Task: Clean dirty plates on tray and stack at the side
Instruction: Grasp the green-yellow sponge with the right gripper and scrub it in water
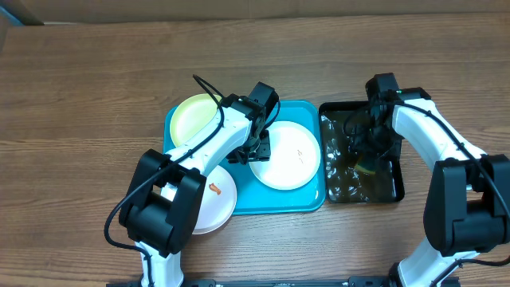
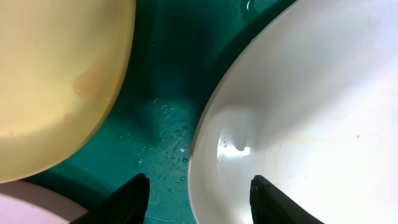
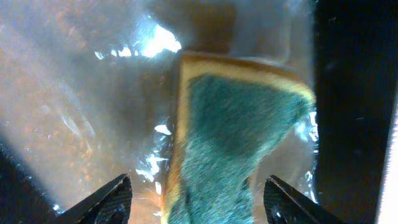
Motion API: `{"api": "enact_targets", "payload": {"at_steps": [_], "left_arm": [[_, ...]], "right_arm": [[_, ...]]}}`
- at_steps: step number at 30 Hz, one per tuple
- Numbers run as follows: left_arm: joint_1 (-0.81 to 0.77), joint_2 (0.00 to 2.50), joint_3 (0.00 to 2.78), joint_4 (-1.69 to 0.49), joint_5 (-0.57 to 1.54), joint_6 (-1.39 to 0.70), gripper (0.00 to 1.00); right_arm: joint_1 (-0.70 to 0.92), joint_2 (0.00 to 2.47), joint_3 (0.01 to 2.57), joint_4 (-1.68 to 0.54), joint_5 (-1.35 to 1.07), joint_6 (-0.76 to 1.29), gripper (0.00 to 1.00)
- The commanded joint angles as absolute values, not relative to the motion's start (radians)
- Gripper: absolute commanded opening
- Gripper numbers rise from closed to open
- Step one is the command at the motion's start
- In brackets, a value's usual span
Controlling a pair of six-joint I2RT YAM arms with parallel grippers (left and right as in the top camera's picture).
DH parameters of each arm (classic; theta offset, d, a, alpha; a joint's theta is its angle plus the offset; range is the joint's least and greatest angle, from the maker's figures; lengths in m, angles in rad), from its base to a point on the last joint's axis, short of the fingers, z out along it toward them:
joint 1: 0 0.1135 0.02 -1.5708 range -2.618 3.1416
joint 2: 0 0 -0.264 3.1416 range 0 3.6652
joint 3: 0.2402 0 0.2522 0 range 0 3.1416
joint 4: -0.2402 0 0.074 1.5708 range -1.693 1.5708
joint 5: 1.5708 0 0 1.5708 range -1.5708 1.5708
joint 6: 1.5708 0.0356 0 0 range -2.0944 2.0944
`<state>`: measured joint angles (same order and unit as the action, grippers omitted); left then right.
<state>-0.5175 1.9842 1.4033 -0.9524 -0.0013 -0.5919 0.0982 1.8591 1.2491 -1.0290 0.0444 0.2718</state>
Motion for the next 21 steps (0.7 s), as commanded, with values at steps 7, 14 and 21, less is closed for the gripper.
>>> {"api": "enact_targets", "payload": {"at_steps": [7,14,21], "left_arm": [[-0.524,1.988,1.422,-0.947,-0.007,-0.583,0.54],[-0.524,1.988,1.422,-0.944,-0.007,-0.583,0.54],[-0.524,1.988,1.422,-0.943,-0.007,-0.583,0.54]], "right_arm": [[0.094,1.858,1.191,-0.871,0.145,0.294,0.74],[0.094,1.858,1.185,-0.84,0.09,0.314,0.57],[0.094,1.858,1.193,-0.82,0.021,0.256,0.52]]}}
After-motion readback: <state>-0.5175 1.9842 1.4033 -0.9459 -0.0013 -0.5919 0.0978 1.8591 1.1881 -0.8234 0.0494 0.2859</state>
